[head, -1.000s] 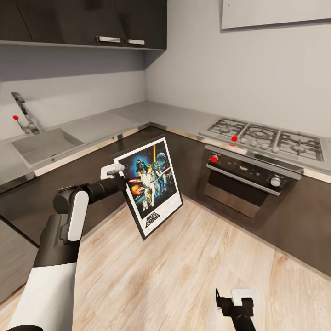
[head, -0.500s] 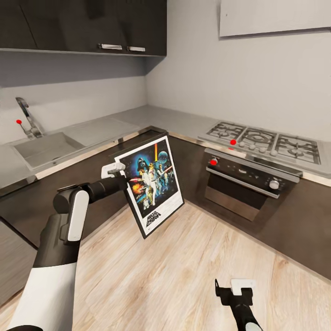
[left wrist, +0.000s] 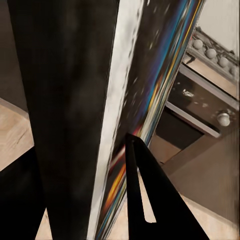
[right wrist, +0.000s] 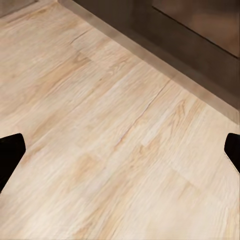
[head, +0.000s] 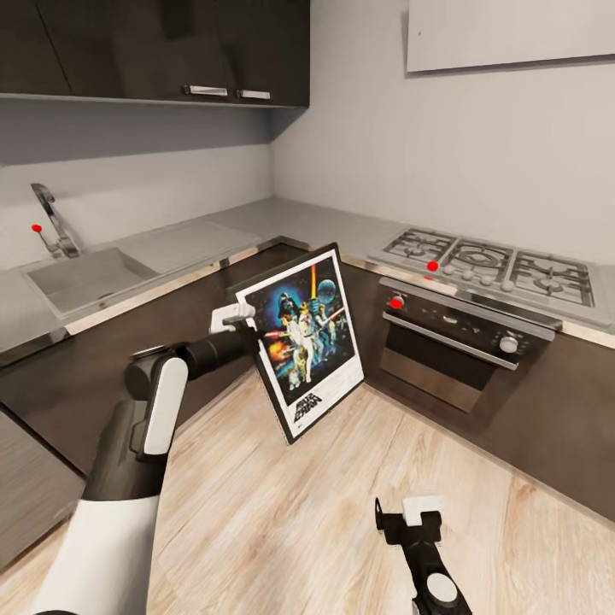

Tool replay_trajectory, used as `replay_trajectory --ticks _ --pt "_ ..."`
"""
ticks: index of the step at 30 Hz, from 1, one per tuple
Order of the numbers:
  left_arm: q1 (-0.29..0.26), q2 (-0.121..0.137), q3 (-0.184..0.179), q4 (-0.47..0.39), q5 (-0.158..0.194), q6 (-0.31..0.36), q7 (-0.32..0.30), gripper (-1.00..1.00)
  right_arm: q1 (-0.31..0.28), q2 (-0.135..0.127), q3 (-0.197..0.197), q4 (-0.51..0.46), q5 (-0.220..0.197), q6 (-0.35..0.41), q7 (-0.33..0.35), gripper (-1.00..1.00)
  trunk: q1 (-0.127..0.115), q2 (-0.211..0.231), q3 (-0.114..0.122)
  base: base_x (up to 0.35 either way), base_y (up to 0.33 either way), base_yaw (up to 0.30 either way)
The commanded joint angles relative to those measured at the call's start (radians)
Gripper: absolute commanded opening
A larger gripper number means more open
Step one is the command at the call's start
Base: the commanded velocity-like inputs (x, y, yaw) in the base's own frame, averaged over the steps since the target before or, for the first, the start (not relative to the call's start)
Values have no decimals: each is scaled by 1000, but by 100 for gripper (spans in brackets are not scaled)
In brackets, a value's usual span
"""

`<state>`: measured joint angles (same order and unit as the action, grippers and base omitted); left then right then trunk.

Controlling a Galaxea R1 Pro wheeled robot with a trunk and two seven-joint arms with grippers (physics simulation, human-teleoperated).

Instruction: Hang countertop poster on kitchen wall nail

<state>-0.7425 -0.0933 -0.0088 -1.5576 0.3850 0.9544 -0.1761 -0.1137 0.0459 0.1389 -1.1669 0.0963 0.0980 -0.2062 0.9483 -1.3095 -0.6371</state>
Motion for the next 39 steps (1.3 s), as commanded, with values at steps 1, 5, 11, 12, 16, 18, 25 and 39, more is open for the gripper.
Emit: replay_trajectory --ticks 1,5,11,12,16,18,25,39 --pt "-1 -6 -4 -1 -3 -2 -3 -100 -6 0 8 -2 10 9 -12 100 0 -1 -1 0 0 0" --pt "-1 -9 -27 -1 23 -24 19 -100 -17 0 30 -2 10 9 -34 100 0 -1 -1 0 0 0" --pt "-1 -9 -61 -1 55 -58 53 -100 -17 0 39 -2 10 9 -68 100 0 -1 -1 0 0 0" --pt "-1 -9 -66 -1 58 -63 59 -100 -17 0 39 -2 10 9 -71 100 0 -1 -1 0 0 0" --pt "17 -21 -44 -8 26 -41 47 -100 6 -23 17 14 22 -13 -48 100 0 -1 -1 0 0 0" --pt "28 -32 -32 -11 13 -29 36 -100 14 -34 5 11 24 -24 -37 100 0 -1 -1 0 0 0" --pt "51 -81 -39 -14 -77 33 92 -100 18 -34 -50 -5 26 -44 38 100 0 -1 -1 0 0 0" --pt "52 -81 -221 -18 -74 -23 381 -100 17 -25 -47 -12 28 -44 37 100 0 -1 -1 0 0 0"
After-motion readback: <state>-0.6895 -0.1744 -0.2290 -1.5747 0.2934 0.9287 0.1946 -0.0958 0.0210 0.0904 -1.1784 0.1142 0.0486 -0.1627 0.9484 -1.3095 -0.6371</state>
